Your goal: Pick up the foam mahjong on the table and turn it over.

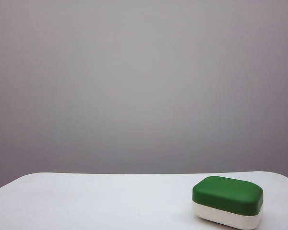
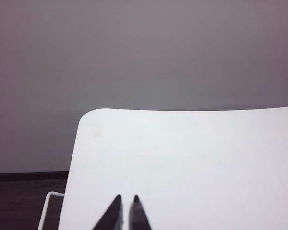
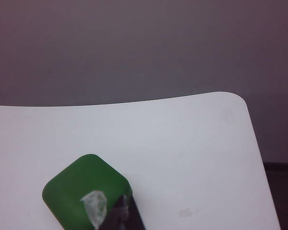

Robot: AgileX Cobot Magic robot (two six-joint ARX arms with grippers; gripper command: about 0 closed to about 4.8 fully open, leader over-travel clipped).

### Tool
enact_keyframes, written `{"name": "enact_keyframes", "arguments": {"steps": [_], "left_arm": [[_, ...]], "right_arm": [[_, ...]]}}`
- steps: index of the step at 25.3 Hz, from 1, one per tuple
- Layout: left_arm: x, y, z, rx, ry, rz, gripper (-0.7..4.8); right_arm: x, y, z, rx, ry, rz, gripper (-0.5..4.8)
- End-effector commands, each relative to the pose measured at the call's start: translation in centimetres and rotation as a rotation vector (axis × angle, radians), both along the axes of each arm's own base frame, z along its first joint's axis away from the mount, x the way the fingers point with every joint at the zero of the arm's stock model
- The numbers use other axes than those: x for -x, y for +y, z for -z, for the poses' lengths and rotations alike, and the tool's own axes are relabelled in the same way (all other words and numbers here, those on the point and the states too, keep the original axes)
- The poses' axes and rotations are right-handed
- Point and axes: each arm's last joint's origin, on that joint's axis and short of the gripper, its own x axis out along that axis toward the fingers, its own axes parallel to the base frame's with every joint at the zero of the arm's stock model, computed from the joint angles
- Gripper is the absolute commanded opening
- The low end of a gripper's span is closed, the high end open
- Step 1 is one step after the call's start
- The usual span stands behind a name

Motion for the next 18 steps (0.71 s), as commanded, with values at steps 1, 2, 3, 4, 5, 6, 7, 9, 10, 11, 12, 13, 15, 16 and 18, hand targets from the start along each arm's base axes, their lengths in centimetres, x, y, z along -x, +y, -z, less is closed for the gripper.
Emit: {"name": "enact_keyframes", "arguments": {"steps": [1, 2, 3, 4, 5, 6, 7, 9, 10, 11, 12, 13, 15, 16, 18], "left_arm": [[0.0, -0.1, -0.4, 0.031, -0.022, 0.014, 0.25], [0.0, -0.1, -0.4, 0.069, -0.020, 0.031, 0.25], [0.0, -0.1, -0.4, 0.078, -0.017, 0.041, 0.25], [0.0, -0.1, -0.3, 0.082, -0.011, 0.039, 0.25], [0.0, -0.1, -0.3, 0.082, -0.012, 0.039, 0.21], [0.0, -0.1, -0.4, 0.083, -0.015, 0.040, 0.15], [0.1, -0.2, -0.7, 0.088, -0.027, 0.043, -0.06], [0.3, -0.1, -1.6, 0.085, -0.016, 0.035, -0.06], [0.4, -0.1, -1.8, 0.083, -0.008, 0.029, -0.06], [0.4, -0.1, -2.1, 0.082, -0.002, 0.026, -0.06], [0.4, -0.1, -2.3, 0.082, -0.003, 0.027, -0.06], [0.3, -0.1, -2.8, 0.084, -0.006, 0.026, -0.06], [0.3, 0.0, -3.6, 0.082, -0.008, 0.008, -0.06], [0.2, 0.0, -4.9, 0.085, -0.013, 0.008, -0.06], [-0.3, -0.1, -6.9, 0.083, -0.010, 0.004, -0.06]], "right_arm": [[0.0, 0.0, 0.1, -0.001, -0.004, 0.004, -0.01], [0.0, 0.0, 0.1, -0.001, -0.004, 0.004, -0.01], [0.0, 0.0, 0.1, -0.001, -0.004, 0.004, -0.01], [0.0, 0.0, 0.1, -0.001, -0.004, 0.004, -0.01], [0.0, 0.0, 0.1, -0.002, -0.004, 0.004, -0.01], [-0.1, 0.0, 0.1, -0.005, -0.008, 0.004, -0.01], [0.0, 0.0, -0.1, -0.032, -0.014, 0.009, -0.03], [0.0, -0.2, -0.6, -0.057, 0.009, 0.099, -0.05], [0.0, -0.3, -0.8, -0.047, 0.020, 0.129, -0.05], [-0.1, -0.4, -1.0, -0.038, 0.033, 0.153, -0.05], [-0.2, -0.4, -1.2, -0.036, 0.039, 0.152, -0.05], [-0.4, -0.3, -1.6, -0.035, 0.050, 0.150, -0.05], [-0.7, -0.2, -2.1, -0.034, 0.070, 0.150, -0.05], [-1.1, -0.2, -2.9, -0.028, 0.098, 0.151, -0.05], [-2.1, 0.1, -4.2, -0.039, 0.127, 0.119, -0.05]]}}
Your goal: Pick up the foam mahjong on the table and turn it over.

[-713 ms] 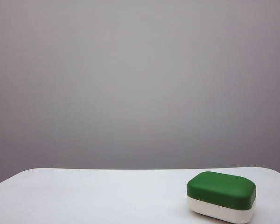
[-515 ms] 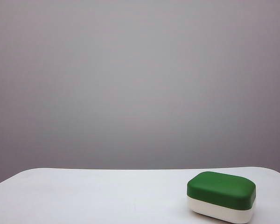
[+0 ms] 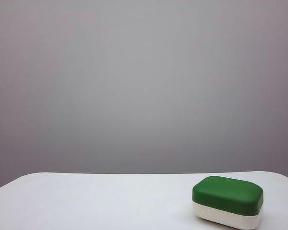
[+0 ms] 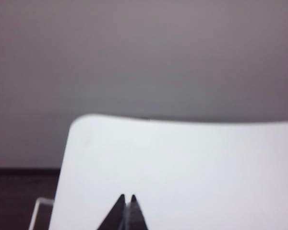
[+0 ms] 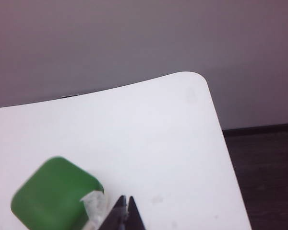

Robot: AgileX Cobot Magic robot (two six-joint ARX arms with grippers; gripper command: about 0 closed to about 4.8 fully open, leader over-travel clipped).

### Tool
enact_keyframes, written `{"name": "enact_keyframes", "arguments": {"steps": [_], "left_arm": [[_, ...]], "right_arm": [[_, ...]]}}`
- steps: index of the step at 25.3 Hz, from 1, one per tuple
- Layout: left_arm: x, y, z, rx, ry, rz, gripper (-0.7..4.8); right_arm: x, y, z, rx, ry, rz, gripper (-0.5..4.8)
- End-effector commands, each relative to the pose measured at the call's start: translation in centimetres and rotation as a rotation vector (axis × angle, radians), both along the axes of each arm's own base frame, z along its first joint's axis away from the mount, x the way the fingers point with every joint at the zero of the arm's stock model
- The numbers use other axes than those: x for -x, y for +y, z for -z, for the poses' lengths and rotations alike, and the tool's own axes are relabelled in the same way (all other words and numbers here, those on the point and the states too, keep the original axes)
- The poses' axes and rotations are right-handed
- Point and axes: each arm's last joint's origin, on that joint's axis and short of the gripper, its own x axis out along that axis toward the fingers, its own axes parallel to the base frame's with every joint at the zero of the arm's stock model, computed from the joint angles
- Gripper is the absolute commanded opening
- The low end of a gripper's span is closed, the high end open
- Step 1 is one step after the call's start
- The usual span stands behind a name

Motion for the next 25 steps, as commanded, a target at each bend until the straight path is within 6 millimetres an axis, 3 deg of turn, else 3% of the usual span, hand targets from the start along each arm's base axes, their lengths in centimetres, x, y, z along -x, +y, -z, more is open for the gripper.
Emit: {"name": "enact_keyframes", "arguments": {"steps": [1, 4, 7, 10, 12, 13, 16, 20, 23, 25], "left_arm": [[-0.7, -0.1, -3.3, 0.003, -0.027, -0.011, -0.06], [-2.4, -0.4, -5.9, -0.069, 0.040, 0.026, -0.06], [-4.2, -0.8, -7.4, -0.156, 0.131, 0.104, -0.06], [-6.2, -1.7, -8.1, -0.221, 0.144, 0.347, -0.06], [-7.0, -2.2, -7.9, -0.199, 0.158, 0.496, -0.06], [-7.3, -2.3, -7.8, -0.185, 0.169, 0.530, -0.06], [-7.8, -2.8, -7.1, -0.118, 0.202, 0.689, -0.06], [-7.4, -4.2, -7.3, -0.155, 0.148, 0.853, -0.05], [-7.1, -5.6, -7.3, -0.202, 0.148, 0.860, -0.05], [-6.9, -6.3, -7.2, -0.230, 0.147, 0.857, -0.05]], "right_arm": [[-1.5, 0.5, -2.2, -0.031, 0.006, -0.041, -0.05], [-3.9, 1.1, -3.4, -0.027, 0.122, -0.083, -0.05], [-6.1, 1.7, -3.1, -0.027, 0.231, -0.119, 0.09], [-8.7, 2.5, -1.9, -0.050, 0.344, -0.193, 1.61], [-10.2, 2.9, -0.9, -0.061, 0.419, -0.221, 1.66], [-10.8, 3.0, -0.5, -0.061, 0.443, -0.225, 1.97], [-13.0, 3.6, 1.6, -0.086, 0.522, -0.270, 4.41], [-14.8, 4.2, 4.6, -0.123, 0.629, -0.301, 4.42], [-15.7, 4.5, 6.7, -0.174, 0.698, -0.317, 4.42], [-16.1, 4.7, 8.1, -0.240, 0.724, -0.335, 3.85]]}}
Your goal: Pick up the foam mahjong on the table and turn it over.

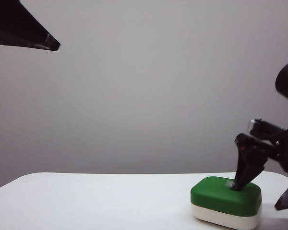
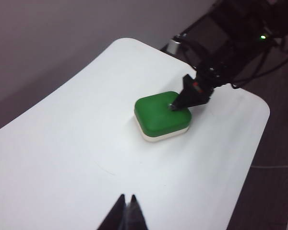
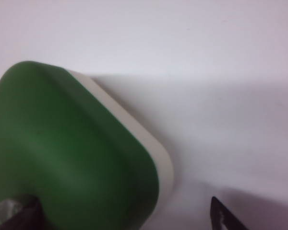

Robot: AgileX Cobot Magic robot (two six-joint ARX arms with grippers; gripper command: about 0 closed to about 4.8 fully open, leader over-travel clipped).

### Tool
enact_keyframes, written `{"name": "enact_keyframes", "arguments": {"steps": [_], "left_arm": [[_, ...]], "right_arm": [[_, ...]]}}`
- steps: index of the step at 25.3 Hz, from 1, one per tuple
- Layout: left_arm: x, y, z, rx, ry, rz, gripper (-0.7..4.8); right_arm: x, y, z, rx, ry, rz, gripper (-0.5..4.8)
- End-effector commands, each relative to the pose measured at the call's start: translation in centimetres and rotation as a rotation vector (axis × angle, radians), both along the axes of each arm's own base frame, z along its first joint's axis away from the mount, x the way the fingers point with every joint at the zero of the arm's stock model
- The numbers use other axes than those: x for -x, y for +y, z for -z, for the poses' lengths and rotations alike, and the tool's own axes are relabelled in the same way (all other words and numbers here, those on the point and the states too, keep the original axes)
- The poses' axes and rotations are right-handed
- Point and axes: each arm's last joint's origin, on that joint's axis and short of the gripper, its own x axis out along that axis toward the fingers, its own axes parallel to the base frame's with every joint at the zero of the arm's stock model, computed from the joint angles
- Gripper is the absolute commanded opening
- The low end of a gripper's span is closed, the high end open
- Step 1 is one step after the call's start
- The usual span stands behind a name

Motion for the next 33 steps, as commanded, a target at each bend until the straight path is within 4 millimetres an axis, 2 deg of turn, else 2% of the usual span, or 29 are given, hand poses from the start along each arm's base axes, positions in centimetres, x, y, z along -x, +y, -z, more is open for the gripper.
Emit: {"name": "enact_keyframes", "arguments": {"steps": [1, 2, 3, 4, 5, 7, 13, 17, 20, 22, 26, 30, 33], "left_arm": [[0.2, -0.7, -0.3, -0.033, -0.045, -0.019, -0.05], [0.2, -0.9, -0.3, -0.038, -0.049, -0.022, -0.05], [0.2, -1.0, -0.3, -0.038, -0.051, -0.019, -0.05], [0.1, -1.0, -0.3, -0.037, -0.052, -0.019, -0.05], [0.1, -1.0, -0.2, -0.038, -0.049, -0.019, -0.05], [0.0, -1.0, -0.2, -0.040, -0.044, -0.019, -0.05], [-0.2, -1.1, 0.0, -0.047, -0.032, -0.035, -0.05], [-0.3, -1.0, 0.1, -0.070, -0.039, -0.081, -0.05], [-0.4, -0.9, 0.1, -0.081, -0.047, -0.106, -0.05], [-0.4, -0.9, 0.0, -0.080, -0.050, -0.110, -0.05], [-0.6, -0.9, -0.1, -0.078, -0.057, -0.146, -0.05], [-0.6, -0.9, -0.1, -0.077, -0.056, -0.156, -0.06], [-0.6, -0.9, -0.1, -0.074, -0.052, -0.158, -0.06]], "right_arm": [[-0.5, 0.4, 1.5, -0.091, 0.040, 0.002, 3.06], [-0.5, 0.5, 1.9, -0.105, 0.047, -0.004, 2.54], [-0.6, 0.6, 2.2, -0.120, 0.055, -0.007, 1.52], [-0.6, 0.6, 2.2, -0.120, 0.052, -0.007, 1.01], [-0.8, 0.6, 2.1, -0.127, 0.040, -0.011, 0.24], [-1.0, 0.7, 1.7, -0.142, 0.013, -0.020, -0.06], [-1.1, 0.5, -0.7, -0.043, -0.116, -0.019, -0.05], [-0.8, 0.2, -2.7, 0.122, -0.227, -0.014, -0.05], [-0.2, 0.7, -3.9, 0.319, -0.304, -0.045, -0.05], [0.2, 1.5, -4.3, 0.432, -0.342, -0.076, -0.05], [1.4, 5.1, -4.2, 0.784, -0.436, -0.173, -0.05], [2.1, 7.2, -3.8, 0.947, -0.500, -0.247, -0.05], [2.6, 8.7, -3.0, 1.006, -0.512, -0.315, -0.05]]}}
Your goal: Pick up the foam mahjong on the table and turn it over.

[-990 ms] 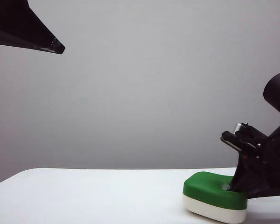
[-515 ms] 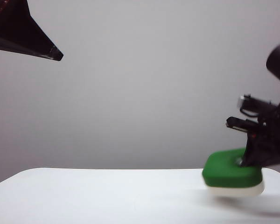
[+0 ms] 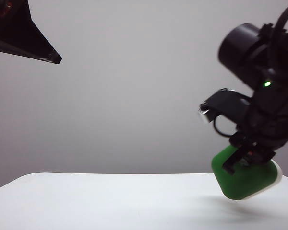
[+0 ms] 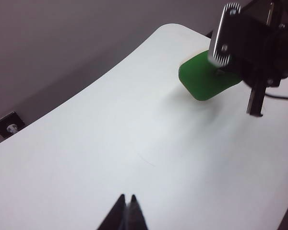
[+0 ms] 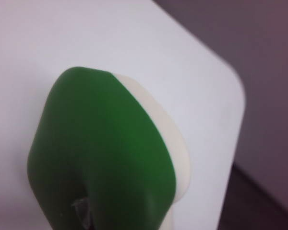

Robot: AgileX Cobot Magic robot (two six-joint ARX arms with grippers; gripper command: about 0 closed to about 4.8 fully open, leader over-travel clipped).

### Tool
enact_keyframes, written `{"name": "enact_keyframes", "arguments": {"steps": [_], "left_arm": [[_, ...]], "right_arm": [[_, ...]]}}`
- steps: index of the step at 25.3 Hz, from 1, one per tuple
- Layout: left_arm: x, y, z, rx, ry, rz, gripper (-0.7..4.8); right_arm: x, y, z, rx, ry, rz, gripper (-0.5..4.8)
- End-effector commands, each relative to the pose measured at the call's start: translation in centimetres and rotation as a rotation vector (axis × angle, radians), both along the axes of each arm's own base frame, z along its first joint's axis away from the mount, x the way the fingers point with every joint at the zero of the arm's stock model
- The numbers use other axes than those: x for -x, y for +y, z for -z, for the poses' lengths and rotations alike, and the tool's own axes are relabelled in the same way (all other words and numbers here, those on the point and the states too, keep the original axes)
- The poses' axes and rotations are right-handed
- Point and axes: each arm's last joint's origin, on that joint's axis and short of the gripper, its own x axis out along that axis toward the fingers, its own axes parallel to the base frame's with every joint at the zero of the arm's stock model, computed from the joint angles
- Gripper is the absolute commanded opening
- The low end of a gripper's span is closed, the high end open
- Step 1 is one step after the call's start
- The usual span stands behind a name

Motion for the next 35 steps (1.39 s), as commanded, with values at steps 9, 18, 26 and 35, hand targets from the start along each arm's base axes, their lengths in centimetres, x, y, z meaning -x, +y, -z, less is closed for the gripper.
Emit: {"name": "enact_keyframes", "arguments": {"steps": [9, 18, 26, 35], "left_arm": [[0.0, 0.0, -0.3, 0.037, 0.013, -0.020, -0.06], [0.0, 0.0, -0.2, 0.036, 0.027, -0.010, -0.06], [0.1, 0.0, -0.1, 0.031, 0.033, -0.013, -0.05], [0.4, 0.1, 0.3, 0.002, 0.083, -0.012, -0.06]], "right_arm": [[2.3, 5.6, 1.3, 0.092, 0.108, -0.248, 1.59], [1.1, 8.5, -2.1, -0.256, 0.331, -0.318, 2.54], [1.3, 8.9, -3.0, -0.415, 0.423, -0.308, 2.53], [2.9, 4.3, -9.8, -0.576, 0.409, -0.240, 1.38]]}}
